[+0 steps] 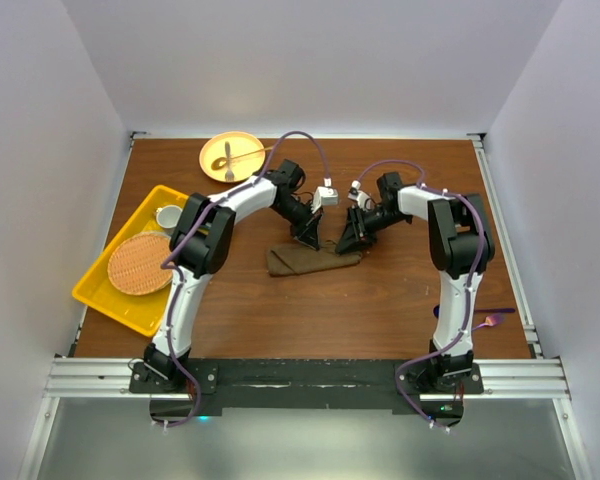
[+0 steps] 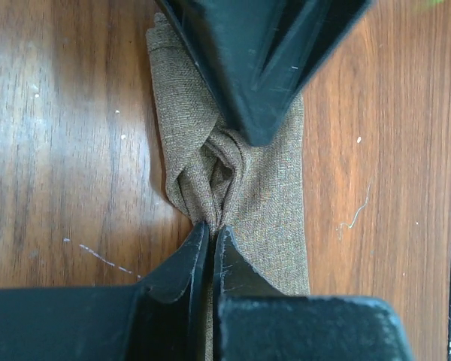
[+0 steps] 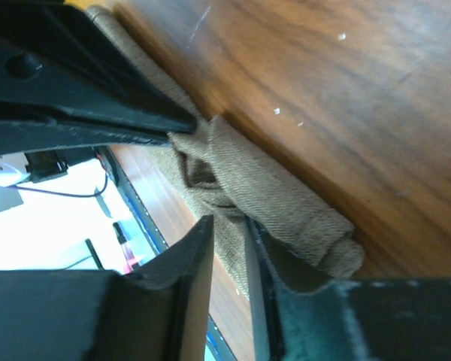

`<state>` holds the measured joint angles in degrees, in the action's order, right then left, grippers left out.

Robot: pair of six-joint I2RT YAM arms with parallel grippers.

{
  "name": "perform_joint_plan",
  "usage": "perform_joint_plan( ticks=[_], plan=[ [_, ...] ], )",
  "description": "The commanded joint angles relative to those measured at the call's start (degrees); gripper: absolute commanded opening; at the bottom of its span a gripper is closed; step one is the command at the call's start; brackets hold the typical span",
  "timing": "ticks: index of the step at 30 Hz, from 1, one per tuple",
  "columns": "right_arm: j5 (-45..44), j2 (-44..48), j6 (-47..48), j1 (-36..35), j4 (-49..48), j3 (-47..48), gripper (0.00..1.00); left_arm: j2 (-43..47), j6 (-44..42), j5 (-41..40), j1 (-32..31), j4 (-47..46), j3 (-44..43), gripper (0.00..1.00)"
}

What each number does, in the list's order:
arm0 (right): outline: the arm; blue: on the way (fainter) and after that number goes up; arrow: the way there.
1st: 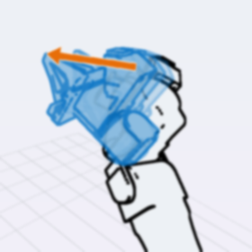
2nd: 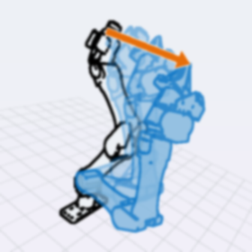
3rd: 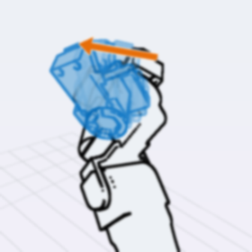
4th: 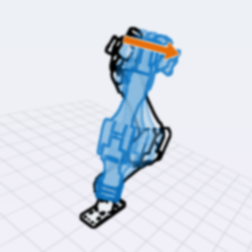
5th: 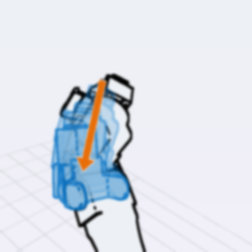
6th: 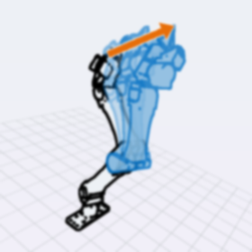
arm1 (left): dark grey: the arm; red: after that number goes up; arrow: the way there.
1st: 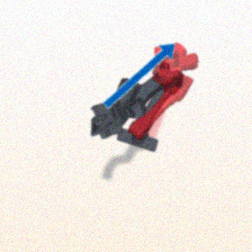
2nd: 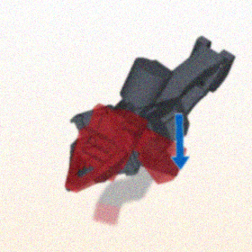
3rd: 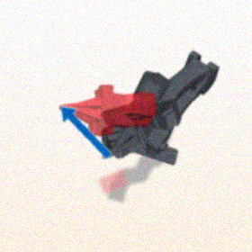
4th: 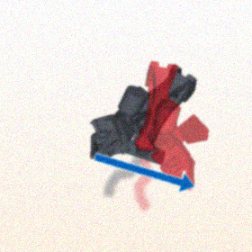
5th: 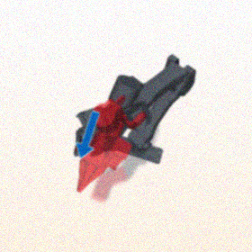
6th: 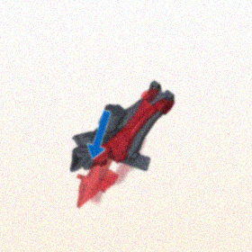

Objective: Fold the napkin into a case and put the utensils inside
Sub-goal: Pick up the smaller rectangle-folded napkin from the center of the board.

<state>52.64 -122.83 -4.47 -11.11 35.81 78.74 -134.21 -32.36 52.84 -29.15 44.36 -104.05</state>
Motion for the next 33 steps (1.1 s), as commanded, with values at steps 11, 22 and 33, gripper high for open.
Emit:
perform_joint_plan(
  ticks=[11, 22, 33],
  plan=[
    [-2.0, 7.6, 25.0, 7.2, 20.5, 17.2, 0.73, 12.0, -7.9, -10.4, -4.1, -10.2, 4.0, 0.00],
    [-1.4, 2.1, 43.7, 4.7, 32.6, 26.2, 0.80, 21.8, -17.5, -16.9, -8.1, -23.4, 16.0, 0.00],
    [1.2, 3.2, 49.5, -1.0, 34.0, 20.6, 0.72, 23.3, -19.9, -15.3, -9.4, -23.9, 17.8, 0.00]
  ],
)
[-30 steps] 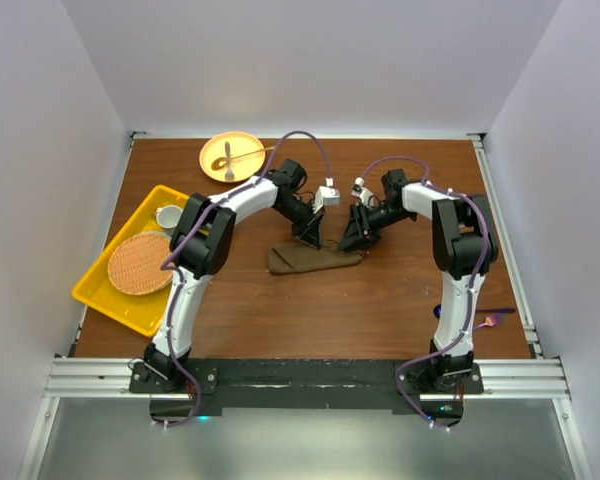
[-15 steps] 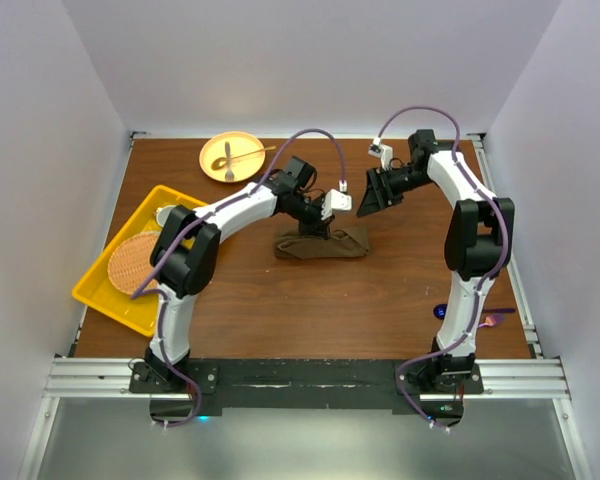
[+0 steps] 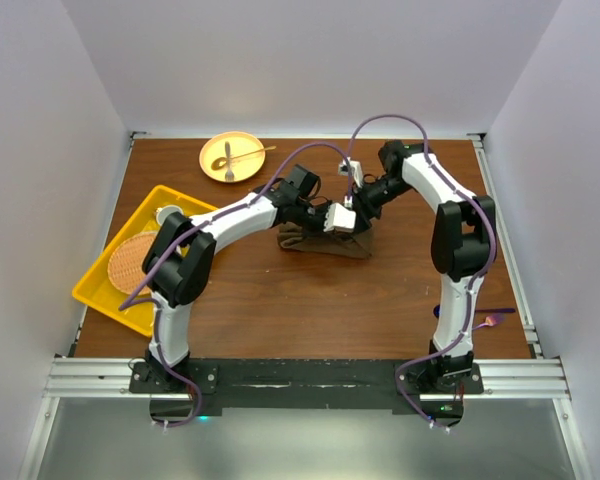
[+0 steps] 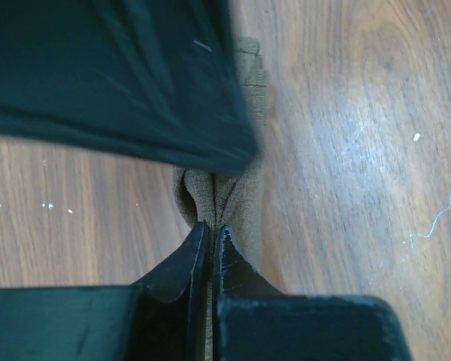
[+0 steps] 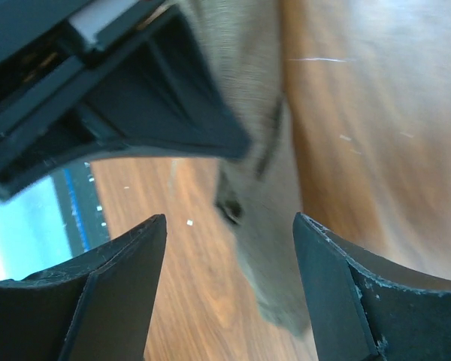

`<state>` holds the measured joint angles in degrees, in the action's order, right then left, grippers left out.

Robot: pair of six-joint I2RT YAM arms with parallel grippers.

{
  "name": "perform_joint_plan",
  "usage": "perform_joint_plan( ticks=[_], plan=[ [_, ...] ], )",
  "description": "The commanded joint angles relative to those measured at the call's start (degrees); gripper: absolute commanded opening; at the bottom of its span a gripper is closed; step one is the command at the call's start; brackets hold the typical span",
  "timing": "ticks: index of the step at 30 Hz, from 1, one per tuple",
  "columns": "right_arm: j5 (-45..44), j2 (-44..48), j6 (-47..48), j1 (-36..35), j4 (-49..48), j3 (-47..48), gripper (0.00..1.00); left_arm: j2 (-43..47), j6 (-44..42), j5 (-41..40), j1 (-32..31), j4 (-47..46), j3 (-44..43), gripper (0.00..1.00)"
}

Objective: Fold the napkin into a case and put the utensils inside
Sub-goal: Pass from the left arm to the right

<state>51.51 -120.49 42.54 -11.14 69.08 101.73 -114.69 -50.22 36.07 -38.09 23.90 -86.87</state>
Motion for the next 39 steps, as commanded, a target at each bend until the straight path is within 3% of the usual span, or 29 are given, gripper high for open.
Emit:
perform_joint_plan(
  ticks=[1, 5, 13, 27, 31, 34, 38, 39],
  plan=[
    [2.2, 1.6, 0.5, -1.5, -2.1, -3.1, 0.72, 4.0, -2.1, 1.6, -0.4, -3.7, 0.9, 0.00],
    [0.4, 2.0, -1.7, -2.7, -6.6, -5.1, 0.70, 4.2, -2.3, 2.4, -0.4, -3.9, 1.3, 0.00],
    [-0.9, 1.1, -4.8, -3.1, -10.5, -5.5, 0.56, 4.0, -2.7, 3.5, -0.5, -3.4, 1.1, 0.00],
    [-0.8, 2.1, -4.8, -4.2, -12.0, -7.8, 0.57, 3.4, -2.7, 3.9, -0.6, -2.8, 0.3, 0.00],
    [0.2, 1.9, -4.1, -4.2, -10.5, -6.7, 0.67, 3.0, -2.7, 3.9, -0.5, -2.3, 0.1, 0.00],
    [-0.3, 1.8, -4.1, -4.6, -10.5, -6.7, 0.68, 2.8, -2.3, 4.1, -0.5, -2.4, -0.2, 0.00],
    [-2.5, 2.2, -4.1, -5.1, -11.8, -8.2, 0.57, 2.7, -1.9, 4.3, -0.5, -2.0, -0.9, 0.00],
    [-3.2, 2.4, -4.7, -5.1, -13.3, -8.7, 0.50, 2.8, -2.0, 4.4, -0.5, -1.9, -0.8, 0.00]
  ],
)
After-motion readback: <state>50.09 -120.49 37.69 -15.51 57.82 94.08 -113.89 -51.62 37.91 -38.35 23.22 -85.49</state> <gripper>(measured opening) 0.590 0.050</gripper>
